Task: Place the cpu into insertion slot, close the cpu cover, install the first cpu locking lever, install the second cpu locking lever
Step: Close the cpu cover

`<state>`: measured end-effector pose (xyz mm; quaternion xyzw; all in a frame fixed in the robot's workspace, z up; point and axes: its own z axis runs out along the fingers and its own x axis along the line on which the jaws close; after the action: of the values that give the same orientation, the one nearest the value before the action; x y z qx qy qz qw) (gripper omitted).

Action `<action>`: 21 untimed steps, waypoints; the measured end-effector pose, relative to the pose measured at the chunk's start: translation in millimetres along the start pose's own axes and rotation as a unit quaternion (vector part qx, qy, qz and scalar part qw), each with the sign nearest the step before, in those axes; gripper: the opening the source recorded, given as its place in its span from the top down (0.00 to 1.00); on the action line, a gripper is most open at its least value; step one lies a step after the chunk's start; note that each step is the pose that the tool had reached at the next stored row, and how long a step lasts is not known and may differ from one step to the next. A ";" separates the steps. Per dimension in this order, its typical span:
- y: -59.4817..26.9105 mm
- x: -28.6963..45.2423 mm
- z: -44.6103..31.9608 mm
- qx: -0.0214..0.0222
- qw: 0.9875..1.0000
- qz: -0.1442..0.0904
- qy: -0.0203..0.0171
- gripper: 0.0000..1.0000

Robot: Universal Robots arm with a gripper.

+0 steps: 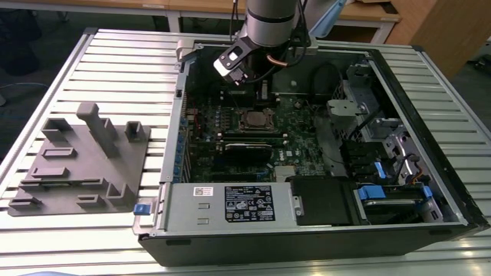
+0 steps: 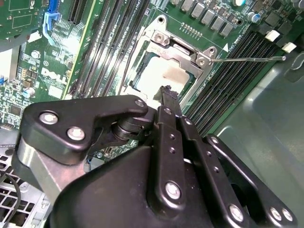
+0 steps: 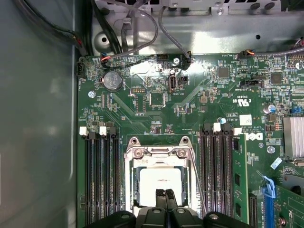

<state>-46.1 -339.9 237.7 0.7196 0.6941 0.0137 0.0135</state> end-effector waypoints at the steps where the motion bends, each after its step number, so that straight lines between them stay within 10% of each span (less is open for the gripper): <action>1: -1.0 -0.1 0.0 0.000 1.000 0.000 0.000 0.89; 13: -12.4 -0.5 -0.2 0.000 1.000 0.000 0.003 0.89; 18: -12.3 -0.9 -0.2 0.002 1.000 0.001 0.015 0.89; 21: -12.3 -0.9 -0.2 0.002 1.000 0.001 0.016 0.89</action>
<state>-58.5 -340.3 237.3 0.7198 0.6937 0.0236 0.0010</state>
